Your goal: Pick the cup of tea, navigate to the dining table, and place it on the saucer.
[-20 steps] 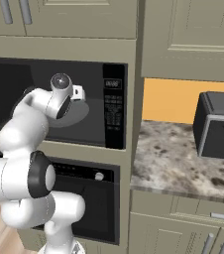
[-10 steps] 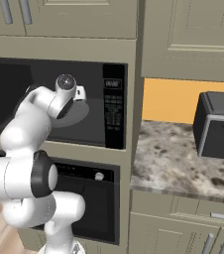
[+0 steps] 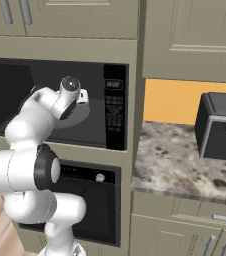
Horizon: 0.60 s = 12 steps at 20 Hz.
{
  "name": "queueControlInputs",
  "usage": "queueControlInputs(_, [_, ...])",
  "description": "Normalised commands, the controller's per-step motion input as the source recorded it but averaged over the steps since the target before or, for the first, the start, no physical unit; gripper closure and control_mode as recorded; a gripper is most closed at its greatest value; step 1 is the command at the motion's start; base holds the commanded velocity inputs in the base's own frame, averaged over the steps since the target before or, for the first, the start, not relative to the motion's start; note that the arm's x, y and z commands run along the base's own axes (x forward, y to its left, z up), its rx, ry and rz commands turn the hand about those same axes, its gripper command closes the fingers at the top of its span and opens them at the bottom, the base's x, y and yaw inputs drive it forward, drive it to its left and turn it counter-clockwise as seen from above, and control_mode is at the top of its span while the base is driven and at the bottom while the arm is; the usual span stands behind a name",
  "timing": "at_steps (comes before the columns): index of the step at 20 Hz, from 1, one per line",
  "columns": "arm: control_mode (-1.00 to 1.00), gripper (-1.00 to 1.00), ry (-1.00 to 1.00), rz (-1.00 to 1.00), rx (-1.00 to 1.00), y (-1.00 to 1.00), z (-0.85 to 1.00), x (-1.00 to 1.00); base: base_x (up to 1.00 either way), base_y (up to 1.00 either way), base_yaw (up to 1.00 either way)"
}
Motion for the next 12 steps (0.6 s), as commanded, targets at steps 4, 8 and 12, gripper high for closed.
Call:
queueControlInputs(4, [-1.00,-1.00,0.03,0.00,0.00,0.02,-0.07,0.03,0.00,0.00,0.00])
queueControlInputs(8, [-1.00,-1.00,0.00,0.00,0.00,0.09,0.00,0.18,0.00,0.00,0.00])
queueControlInputs(12, [-1.00,-1.00,0.00,0.00,0.00,0.09,-0.01,0.22,0.00,0.00,0.00])
